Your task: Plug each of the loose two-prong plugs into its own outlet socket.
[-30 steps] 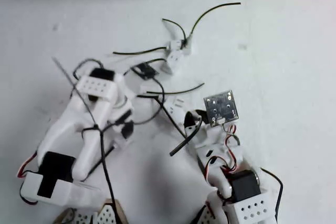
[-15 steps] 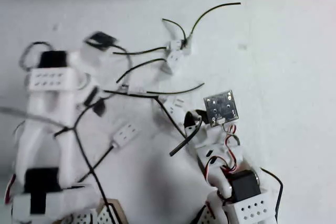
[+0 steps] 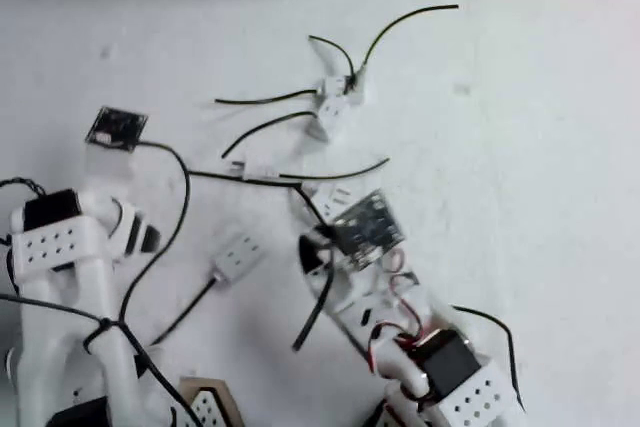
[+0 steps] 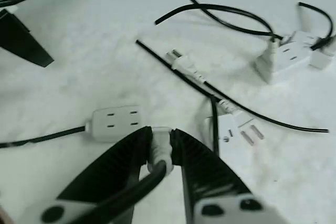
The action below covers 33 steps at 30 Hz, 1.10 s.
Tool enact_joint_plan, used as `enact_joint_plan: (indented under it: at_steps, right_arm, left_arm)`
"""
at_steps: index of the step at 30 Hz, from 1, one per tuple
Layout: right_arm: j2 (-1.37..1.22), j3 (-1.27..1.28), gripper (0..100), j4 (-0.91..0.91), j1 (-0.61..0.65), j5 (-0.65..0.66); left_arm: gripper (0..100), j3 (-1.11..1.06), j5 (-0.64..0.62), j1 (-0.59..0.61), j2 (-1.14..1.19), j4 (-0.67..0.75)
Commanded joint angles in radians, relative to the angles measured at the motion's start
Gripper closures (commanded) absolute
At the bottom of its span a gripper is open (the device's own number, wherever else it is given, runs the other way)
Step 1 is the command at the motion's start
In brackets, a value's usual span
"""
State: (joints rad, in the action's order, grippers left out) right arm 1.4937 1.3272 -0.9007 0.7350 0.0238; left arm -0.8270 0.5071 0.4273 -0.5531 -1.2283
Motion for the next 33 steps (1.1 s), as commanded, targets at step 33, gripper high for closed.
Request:
enact_joint_plan:
  at_steps: [33]
  right_arm:
    - [-1.222,-0.588,98.1,0.331,0.122,0.048]
  left_arm:
    - [78,-0.245,-0.080,0.084,-0.047,0.244]
